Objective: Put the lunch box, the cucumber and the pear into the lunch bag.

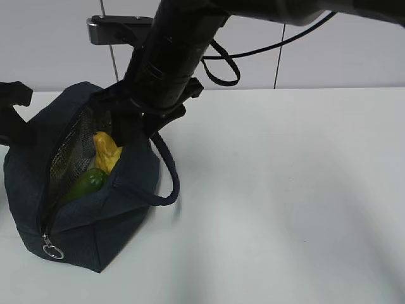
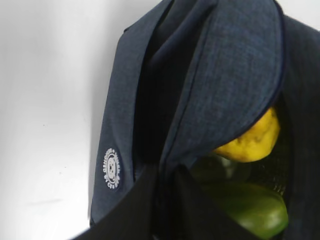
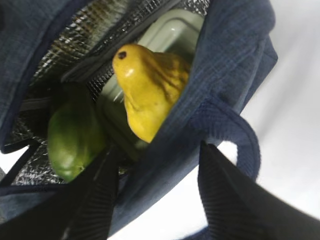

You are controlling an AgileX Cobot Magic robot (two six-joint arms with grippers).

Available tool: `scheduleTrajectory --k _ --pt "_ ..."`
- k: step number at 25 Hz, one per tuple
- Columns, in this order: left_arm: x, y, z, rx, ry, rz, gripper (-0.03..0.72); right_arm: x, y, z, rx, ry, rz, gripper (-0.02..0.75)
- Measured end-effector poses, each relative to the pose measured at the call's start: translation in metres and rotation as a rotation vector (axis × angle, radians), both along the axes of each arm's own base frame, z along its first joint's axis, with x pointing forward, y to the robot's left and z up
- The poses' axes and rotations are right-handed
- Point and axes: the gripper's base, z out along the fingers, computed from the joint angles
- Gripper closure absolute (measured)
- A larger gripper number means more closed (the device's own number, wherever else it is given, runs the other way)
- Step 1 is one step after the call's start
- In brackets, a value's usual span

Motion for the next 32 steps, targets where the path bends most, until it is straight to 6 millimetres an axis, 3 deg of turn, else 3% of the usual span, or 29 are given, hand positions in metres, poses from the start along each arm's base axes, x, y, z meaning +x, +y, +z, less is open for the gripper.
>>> scheduleTrajectory --k 4,10,15,20,25,32 --pt "0.000 0.000 0.000 0.000 -0.001 0.000 0.671 0.004 0.003 -0.018 -0.019 0.037 -0.009 0.353" --pt "0.000 0.000 0.000 0.000 -0.002 0.001 0.671 0.005 0.003 -0.023 -0.036 0.057 -0.012 0.613" --pt "0.000 -0.001 0.000 -0.011 -0.002 0.004 0.671 0.006 -0.001 -0.021 -0.085 0.018 -0.004 0.720" --pt "0.000 -0.011 0.002 -0.064 -0.008 -0.019 0.671 0.005 -0.014 -0.002 -0.166 -0.081 0.000 0.727" --pt "-0.005 -0.049 0.006 -0.101 -0.055 -0.131 0.671 0.001 -0.030 0.016 -0.279 -0.134 -0.010 0.729" --pt "-0.014 -0.088 0.010 -0.140 -0.117 -0.223 0.671 0.007 -0.054 0.017 -0.425 -0.140 -0.057 0.730"
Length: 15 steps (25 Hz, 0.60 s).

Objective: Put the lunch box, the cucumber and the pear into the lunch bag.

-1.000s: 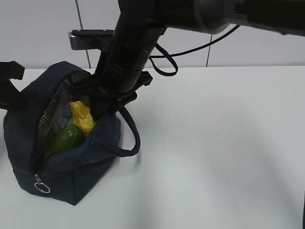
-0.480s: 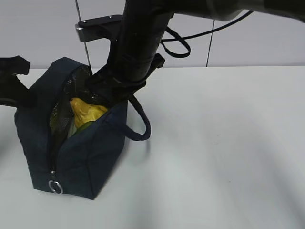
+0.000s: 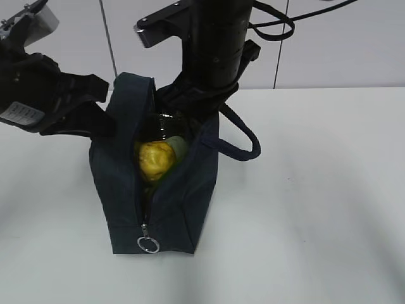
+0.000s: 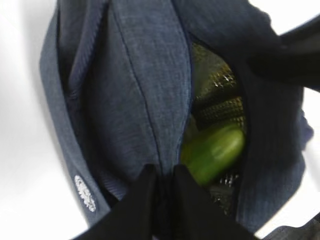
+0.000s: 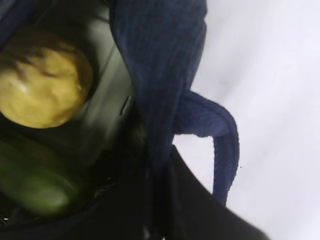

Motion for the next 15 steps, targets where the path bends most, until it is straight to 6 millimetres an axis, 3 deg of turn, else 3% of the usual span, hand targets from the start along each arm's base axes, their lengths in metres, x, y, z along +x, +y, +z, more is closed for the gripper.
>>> scheduleTrajectory --k 7,15 --pt "-0.003 -0.016 -0.002 -0.037 0.007 -0.025 0.672 0.011 -0.019 0.000 -0.009 0.000 -0.053 0.730" --pt "-0.001 -0.029 -0.016 -0.033 0.052 -0.049 0.673 0.011 -0.019 0.000 -0.007 0.002 -0.056 0.731"
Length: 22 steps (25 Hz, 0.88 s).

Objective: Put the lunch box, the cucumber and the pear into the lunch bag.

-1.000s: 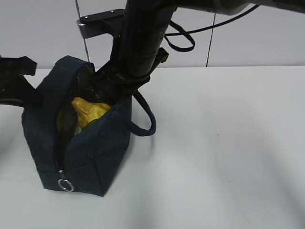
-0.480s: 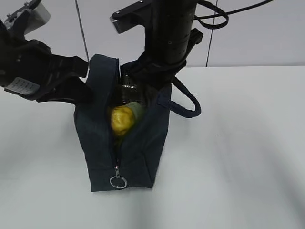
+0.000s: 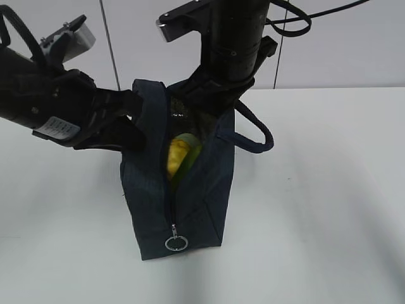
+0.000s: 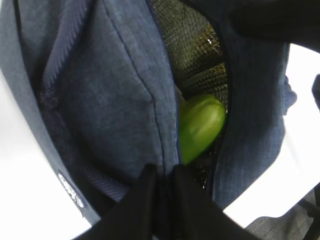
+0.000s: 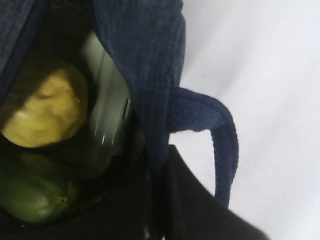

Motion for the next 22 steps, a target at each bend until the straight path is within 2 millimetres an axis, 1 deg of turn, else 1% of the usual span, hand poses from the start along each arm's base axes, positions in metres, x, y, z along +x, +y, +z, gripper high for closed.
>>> scheduleTrajectory --k 4,6,8,9,12,13,15,18,22 --pt "0.000 0.000 0.001 -0.001 -0.002 -0.001 0.672 -0.002 0.003 -0.001 0.039 0.025 -0.001 0.729" --pt "-0.001 0.001 0.002 0.002 -0.008 -0.003 0.666 -0.003 0.005 -0.001 0.060 0.038 -0.001 0.710" --pt "-0.002 0.001 0.003 0.005 -0.013 -0.006 0.645 -0.004 0.006 -0.001 0.073 0.046 -0.001 0.655" --pt "-0.003 0.002 0.005 0.005 -0.018 -0.008 0.627 -0.004 0.006 -0.001 0.075 0.047 -0.001 0.610" --pt "-0.006 0.003 0.011 -0.003 -0.035 -0.009 0.523 -0.004 0.006 0.000 0.077 0.047 -0.001 0.460" --pt "-0.007 0.003 0.012 -0.006 -0.040 -0.009 0.477 -0.005 0.006 0.001 0.079 0.045 -0.001 0.410" --pt "-0.009 0.004 0.016 -0.007 -0.051 -0.012 0.400 -0.006 0.006 0.005 0.089 0.041 -0.001 0.350" --pt "-0.014 0.007 0.023 0.007 -0.084 -0.027 0.359 -0.011 0.004 0.015 0.109 0.025 0.001 0.323" --pt "-0.023 0.015 0.037 0.048 -0.159 -0.050 0.348 -0.019 -0.002 0.036 0.135 -0.016 0.011 0.316"
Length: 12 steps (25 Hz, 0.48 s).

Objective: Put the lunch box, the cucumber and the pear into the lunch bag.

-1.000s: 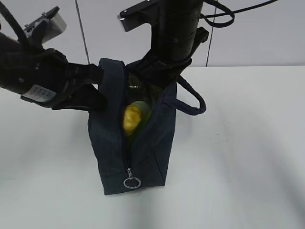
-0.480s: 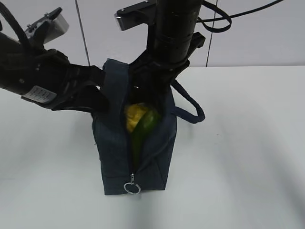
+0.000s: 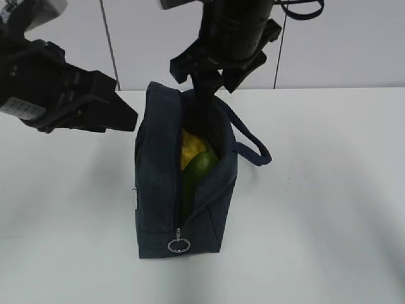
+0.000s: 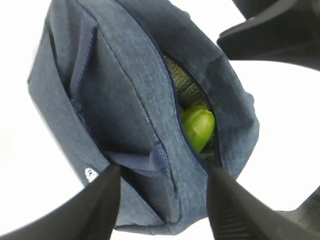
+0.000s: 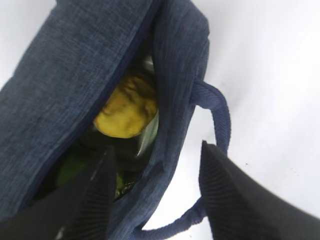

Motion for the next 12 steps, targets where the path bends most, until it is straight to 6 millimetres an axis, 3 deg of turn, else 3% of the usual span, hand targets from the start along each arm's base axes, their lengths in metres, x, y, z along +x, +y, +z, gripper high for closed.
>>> scheduleTrajectory --k 6,12 --pt "-0.008 0.005 0.010 0.006 -0.039 -0.010 0.347 -0.012 -0.008 0.026 0.029 -0.054 0.009 0.316" --pt "-0.008 0.006 0.008 0.029 -0.046 -0.015 0.347 -0.016 -0.010 0.033 0.038 -0.068 0.015 0.316"
